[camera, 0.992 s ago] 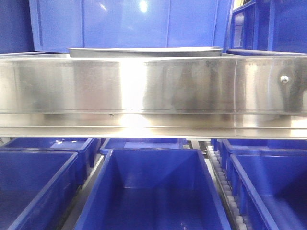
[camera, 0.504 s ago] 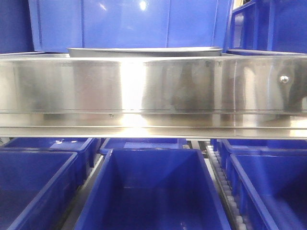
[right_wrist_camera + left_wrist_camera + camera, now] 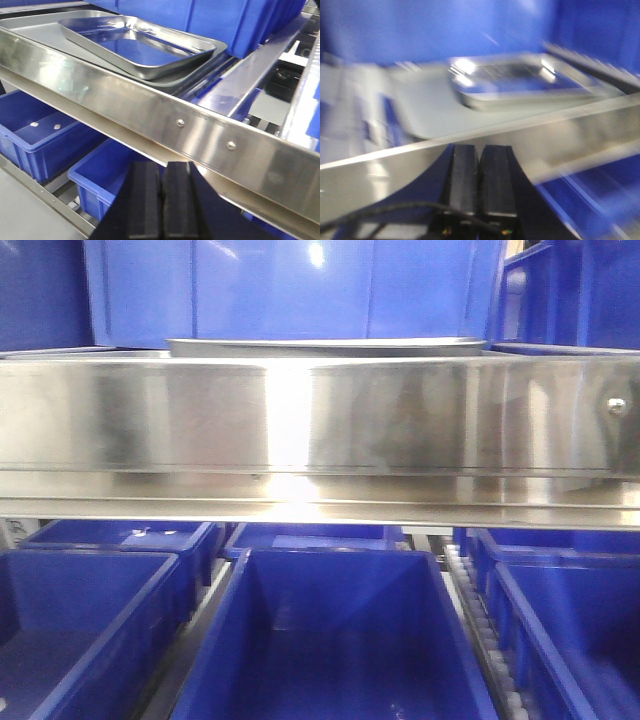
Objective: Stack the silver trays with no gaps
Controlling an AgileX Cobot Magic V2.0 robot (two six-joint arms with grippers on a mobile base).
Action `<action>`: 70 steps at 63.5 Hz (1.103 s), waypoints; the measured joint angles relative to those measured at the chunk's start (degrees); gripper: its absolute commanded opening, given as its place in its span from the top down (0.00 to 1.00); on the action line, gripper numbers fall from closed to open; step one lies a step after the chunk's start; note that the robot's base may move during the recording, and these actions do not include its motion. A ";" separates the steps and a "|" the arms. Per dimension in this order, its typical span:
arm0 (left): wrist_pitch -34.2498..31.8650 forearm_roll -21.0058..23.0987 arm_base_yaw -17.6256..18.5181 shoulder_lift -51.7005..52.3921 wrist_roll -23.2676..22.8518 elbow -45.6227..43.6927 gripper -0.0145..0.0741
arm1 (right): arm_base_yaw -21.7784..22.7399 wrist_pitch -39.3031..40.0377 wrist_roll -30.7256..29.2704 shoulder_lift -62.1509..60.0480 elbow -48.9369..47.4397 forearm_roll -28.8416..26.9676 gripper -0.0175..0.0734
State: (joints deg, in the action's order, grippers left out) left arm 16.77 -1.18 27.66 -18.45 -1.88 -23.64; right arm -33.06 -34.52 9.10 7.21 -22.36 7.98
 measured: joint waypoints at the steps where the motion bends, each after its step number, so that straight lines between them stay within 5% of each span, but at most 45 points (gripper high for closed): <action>1: -0.53 0.24 -0.89 0.84 0.42 0.65 0.89 | 0.00 0.00 0.00 0.00 0.00 0.00 0.75; 15: -5.55 4.03 -13.57 16.06 3.51 13.20 0.89 | 0.00 0.00 0.00 0.00 0.00 0.00 0.75; 34: -15.91 5.28 -24.14 19.00 3.84 25.31 0.89 | 0.00 0.00 0.00 0.00 0.00 0.00 0.75; 70: -17.55 5.28 -25.73 19.04 3.83 25.31 0.89 | 0.00 0.00 0.00 0.00 0.00 0.00 0.75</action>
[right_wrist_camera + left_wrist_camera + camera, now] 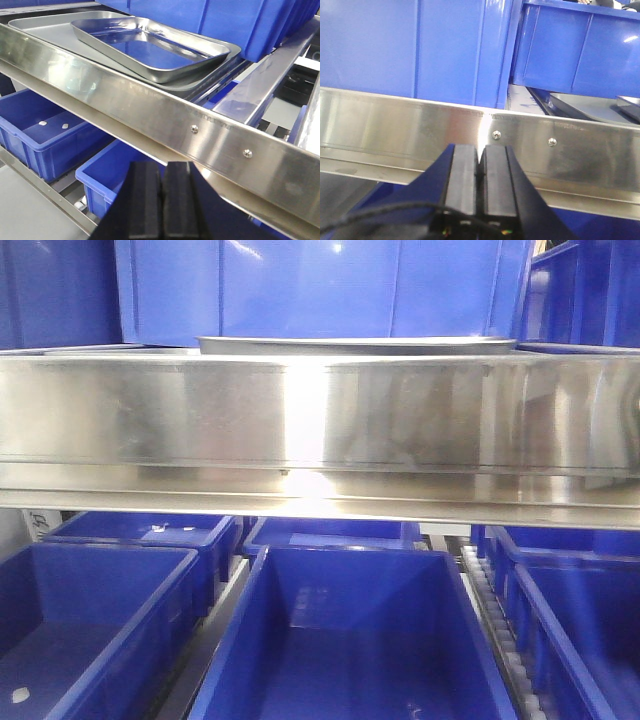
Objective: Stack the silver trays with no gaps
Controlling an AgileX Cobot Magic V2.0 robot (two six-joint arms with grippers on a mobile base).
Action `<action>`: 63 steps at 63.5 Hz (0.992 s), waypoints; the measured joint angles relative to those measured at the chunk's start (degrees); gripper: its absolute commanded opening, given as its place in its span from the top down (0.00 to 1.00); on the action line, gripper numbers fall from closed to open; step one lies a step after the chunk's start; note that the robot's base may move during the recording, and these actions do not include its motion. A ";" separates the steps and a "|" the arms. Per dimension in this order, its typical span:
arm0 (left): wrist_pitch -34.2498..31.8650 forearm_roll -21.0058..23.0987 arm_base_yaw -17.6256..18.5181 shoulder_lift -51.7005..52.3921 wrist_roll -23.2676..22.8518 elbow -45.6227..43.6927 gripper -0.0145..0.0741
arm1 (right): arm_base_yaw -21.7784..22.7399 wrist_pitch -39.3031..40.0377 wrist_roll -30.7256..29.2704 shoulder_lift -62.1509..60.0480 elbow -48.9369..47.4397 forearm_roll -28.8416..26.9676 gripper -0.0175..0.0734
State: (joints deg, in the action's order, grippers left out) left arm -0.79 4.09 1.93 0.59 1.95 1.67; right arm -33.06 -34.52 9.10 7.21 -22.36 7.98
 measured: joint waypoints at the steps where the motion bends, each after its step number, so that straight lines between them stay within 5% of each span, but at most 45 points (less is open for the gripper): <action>1: 0.00 0.00 0.00 0.00 0.00 0.00 0.89 | 0.00 0.00 0.00 0.00 0.00 0.00 0.75; 24: 0.00 0.00 0.00 0.00 0.00 0.00 0.89 | 2.00 0.15 0.00 0.00 0.00 0.00 0.75; 47: 0.00 0.00 0.00 0.00 0.00 0.00 0.89 | 31.81 17.87 -0.32 -2.59 10.59 -3.72 0.75; 63: -0.10 0.00 0.00 0.00 0.00 0.00 0.89 | 37.37 32.80 -3.68 -7.58 23.43 -8.92 0.75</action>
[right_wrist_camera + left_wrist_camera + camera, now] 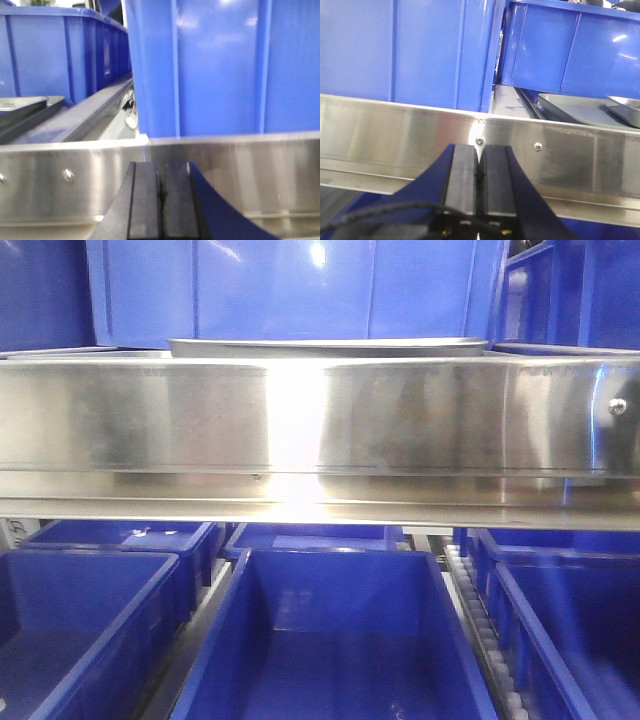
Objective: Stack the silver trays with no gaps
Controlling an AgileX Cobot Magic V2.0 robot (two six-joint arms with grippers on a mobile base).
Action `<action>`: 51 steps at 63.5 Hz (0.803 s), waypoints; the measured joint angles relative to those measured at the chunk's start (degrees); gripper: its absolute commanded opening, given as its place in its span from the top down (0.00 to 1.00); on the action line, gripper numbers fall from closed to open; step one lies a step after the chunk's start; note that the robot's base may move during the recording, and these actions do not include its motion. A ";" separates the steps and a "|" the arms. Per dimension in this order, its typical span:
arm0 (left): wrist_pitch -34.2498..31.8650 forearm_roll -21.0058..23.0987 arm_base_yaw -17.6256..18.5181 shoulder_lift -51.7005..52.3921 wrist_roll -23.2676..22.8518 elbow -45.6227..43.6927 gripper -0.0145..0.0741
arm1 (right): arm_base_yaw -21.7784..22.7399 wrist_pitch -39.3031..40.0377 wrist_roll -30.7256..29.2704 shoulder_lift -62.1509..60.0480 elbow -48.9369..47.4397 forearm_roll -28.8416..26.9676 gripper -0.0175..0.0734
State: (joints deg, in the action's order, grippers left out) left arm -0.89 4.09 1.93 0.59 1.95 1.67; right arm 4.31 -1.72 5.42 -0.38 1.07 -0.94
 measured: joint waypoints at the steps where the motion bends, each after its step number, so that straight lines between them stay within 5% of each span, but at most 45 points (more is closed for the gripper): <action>1: 0.00 0.00 0.00 0.00 0.00 0.00 0.89 | 0.00 0.12 0.00 -0.05 0.11 -0.12 0.75; 51: -0.11 0.00 0.00 0.00 0.00 0.00 0.89 | 0.00 -0.09 -0.84 -0.20 0.58 -0.12 0.75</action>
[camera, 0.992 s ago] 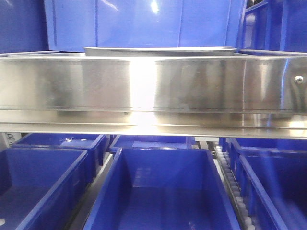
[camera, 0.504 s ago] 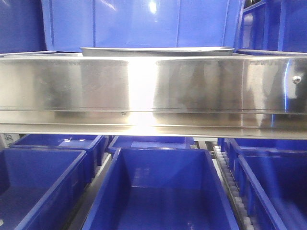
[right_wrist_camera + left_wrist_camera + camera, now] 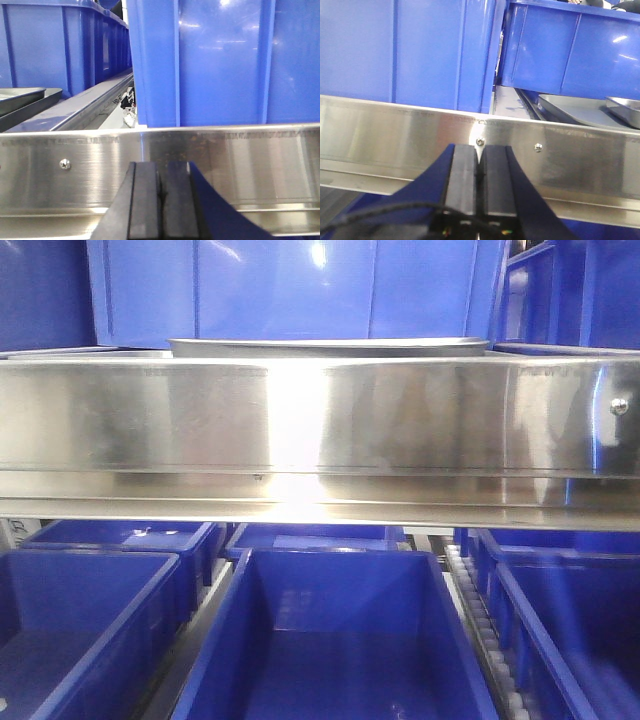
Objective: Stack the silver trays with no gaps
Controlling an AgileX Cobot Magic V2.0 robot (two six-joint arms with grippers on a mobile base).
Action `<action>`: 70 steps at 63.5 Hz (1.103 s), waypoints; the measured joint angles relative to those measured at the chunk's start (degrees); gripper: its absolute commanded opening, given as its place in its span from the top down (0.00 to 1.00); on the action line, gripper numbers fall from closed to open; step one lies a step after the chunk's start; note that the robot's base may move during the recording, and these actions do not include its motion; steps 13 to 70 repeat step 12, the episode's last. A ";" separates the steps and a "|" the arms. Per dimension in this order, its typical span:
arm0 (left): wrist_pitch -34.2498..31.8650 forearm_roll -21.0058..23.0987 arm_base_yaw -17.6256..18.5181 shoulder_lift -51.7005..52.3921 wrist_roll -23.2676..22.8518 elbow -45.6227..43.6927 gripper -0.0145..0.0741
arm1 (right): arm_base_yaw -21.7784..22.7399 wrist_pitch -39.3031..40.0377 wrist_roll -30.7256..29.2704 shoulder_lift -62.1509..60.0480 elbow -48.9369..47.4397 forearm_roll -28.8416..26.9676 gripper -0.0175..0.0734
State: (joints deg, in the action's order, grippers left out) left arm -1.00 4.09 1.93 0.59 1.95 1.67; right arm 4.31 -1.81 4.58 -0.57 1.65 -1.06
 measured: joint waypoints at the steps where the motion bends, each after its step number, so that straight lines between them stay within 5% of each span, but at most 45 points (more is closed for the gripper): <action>1: 0.00 0.00 0.00 0.00 0.00 0.00 0.89 | 0.00 0.00 0.00 0.00 0.00 0.00 0.75; 70: 0.00 0.00 0.00 0.00 0.00 0.00 0.89 | 0.00 0.00 -0.05 0.00 0.00 0.00 0.75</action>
